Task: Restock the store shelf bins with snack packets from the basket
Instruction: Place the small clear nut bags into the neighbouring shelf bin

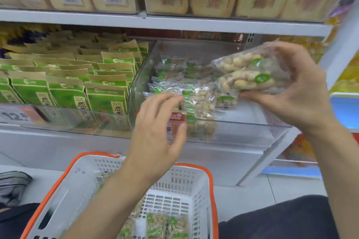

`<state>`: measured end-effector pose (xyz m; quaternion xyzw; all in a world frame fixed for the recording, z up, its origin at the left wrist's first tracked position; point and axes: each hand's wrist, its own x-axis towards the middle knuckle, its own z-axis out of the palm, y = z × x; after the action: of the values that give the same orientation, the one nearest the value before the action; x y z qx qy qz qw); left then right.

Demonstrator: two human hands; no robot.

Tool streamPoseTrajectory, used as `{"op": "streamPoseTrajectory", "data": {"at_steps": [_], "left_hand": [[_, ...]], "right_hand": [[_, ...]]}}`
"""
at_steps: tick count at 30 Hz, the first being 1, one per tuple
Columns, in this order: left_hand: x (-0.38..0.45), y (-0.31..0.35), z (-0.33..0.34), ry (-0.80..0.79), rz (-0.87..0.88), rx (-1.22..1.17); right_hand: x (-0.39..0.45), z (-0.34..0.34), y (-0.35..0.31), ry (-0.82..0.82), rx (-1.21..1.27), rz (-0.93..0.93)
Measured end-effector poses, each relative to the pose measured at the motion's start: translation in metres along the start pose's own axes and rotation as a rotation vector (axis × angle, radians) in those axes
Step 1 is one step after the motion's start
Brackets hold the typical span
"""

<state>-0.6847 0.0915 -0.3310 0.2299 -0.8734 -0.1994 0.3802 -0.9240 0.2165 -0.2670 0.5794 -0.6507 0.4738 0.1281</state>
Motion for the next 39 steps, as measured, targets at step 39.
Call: {"op": "streamPoseTrajectory", "data": {"at_steps": [39], "left_hand": [[0.003, -0.011, 0.029, -0.105, 0.109, 0.278]], "right_hand": [[0.003, 0.028, 0.031, -0.464, -0.456, 0.495]]}}
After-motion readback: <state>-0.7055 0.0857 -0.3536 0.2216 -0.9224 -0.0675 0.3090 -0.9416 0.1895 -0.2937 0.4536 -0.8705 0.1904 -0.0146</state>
